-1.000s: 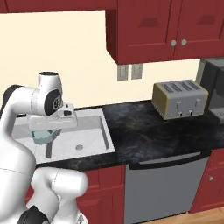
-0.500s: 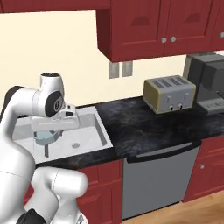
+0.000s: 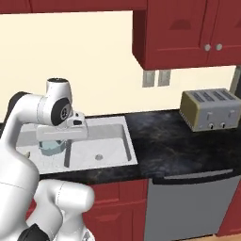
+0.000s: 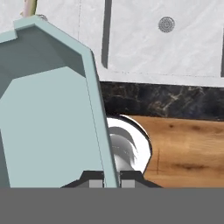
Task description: Pick the tupperware and cup and place them in the sink. Then turn on the water.
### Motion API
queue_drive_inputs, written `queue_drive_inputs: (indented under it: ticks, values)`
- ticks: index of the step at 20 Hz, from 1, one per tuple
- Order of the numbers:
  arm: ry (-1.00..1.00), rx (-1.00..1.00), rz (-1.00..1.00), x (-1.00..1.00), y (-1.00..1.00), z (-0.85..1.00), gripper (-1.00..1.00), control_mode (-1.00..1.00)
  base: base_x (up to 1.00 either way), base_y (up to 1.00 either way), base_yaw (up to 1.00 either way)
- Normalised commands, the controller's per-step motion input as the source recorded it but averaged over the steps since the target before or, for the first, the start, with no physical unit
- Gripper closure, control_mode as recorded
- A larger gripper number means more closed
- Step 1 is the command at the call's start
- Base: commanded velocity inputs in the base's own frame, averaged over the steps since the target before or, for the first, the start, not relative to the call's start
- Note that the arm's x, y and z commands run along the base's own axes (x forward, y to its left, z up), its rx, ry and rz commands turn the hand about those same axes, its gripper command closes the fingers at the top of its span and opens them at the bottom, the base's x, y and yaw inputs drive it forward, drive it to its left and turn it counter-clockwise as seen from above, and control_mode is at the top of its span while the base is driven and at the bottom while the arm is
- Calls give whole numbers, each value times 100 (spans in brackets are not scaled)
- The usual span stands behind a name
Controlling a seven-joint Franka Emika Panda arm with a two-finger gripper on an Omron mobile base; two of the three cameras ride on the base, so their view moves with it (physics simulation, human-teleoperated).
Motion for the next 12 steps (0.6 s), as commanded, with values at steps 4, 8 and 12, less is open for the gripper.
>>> queue_drive_inputs:
  ticks: [4, 8, 12]
  values:
    - [0, 0, 0, 0, 0, 0, 100, 100, 6, 31, 47]
    - [0, 0, 0, 0, 0, 0, 100, 100, 35, 28, 38]
    - [0, 0, 0, 0, 0, 0, 100, 100, 70, 9, 26]
